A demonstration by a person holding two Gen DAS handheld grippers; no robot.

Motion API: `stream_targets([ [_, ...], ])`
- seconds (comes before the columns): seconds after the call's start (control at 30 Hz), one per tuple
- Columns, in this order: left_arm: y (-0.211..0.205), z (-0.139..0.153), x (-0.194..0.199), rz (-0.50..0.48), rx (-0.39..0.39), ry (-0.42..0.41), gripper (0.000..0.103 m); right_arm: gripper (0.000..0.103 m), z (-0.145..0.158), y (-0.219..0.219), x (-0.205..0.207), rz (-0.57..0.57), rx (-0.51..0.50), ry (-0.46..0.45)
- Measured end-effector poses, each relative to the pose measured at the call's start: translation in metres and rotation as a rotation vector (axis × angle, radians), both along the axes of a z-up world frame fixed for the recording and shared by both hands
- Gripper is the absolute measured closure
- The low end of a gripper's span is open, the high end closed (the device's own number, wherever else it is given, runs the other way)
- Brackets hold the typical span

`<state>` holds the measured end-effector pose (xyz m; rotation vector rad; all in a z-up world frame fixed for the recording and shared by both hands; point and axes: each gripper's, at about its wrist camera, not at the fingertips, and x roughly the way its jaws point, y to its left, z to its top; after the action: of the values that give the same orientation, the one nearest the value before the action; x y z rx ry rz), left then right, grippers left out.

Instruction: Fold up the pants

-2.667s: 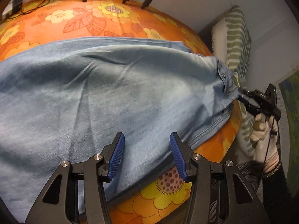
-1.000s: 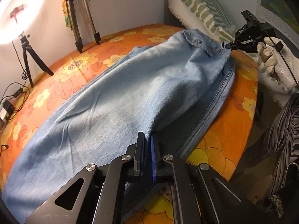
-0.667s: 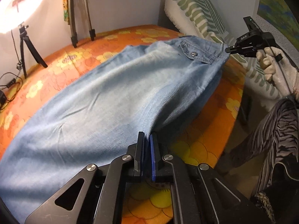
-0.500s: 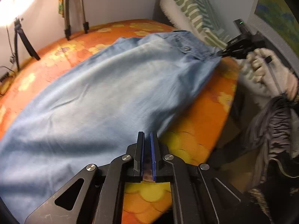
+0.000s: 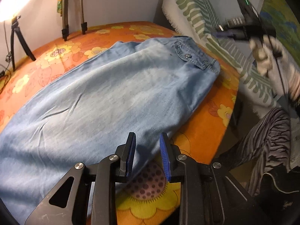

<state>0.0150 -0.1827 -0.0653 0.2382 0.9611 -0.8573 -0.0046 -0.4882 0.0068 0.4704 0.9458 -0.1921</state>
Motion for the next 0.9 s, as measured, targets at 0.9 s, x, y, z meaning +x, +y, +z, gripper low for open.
stream_targets([
  [0.9,0.02,-0.009,0.03,0.08,-0.025,0.101,0.079,0.064,-0.108,0.122,0.212,0.629,0.059,0.159],
])
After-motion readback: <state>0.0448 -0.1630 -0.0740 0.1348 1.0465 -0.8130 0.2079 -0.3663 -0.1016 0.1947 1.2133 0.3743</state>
